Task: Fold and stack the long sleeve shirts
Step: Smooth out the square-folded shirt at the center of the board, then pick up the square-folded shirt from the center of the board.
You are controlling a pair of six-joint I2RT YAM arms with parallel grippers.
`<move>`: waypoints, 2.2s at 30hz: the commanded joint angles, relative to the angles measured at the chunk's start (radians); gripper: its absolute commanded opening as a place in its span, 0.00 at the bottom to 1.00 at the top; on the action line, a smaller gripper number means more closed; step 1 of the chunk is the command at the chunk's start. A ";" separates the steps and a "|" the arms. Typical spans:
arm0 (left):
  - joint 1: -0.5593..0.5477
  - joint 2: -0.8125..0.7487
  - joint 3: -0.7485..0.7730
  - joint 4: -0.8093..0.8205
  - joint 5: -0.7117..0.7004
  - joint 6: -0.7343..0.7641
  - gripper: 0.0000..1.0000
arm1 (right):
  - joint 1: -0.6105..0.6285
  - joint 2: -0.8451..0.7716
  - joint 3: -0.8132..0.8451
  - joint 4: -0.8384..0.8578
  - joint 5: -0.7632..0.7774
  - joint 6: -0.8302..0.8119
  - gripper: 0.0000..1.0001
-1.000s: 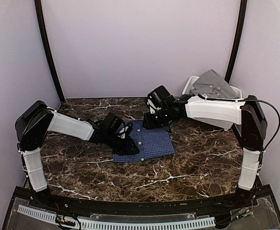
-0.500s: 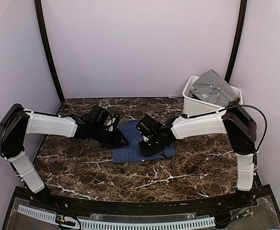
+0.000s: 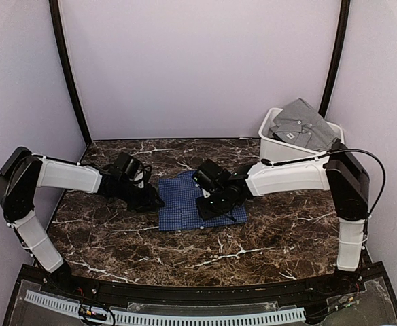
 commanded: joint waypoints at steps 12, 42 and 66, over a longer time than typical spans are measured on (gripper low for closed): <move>0.006 0.057 0.021 0.014 -0.011 0.031 0.38 | -0.073 -0.143 -0.073 0.040 -0.016 -0.004 0.42; 0.006 0.145 0.049 0.039 0.035 -0.028 0.05 | -0.287 -0.303 -0.382 0.243 -0.150 0.003 0.43; 0.109 0.029 0.211 -0.355 -0.003 0.303 0.00 | -0.265 -0.139 -0.185 0.202 -0.136 -0.073 0.30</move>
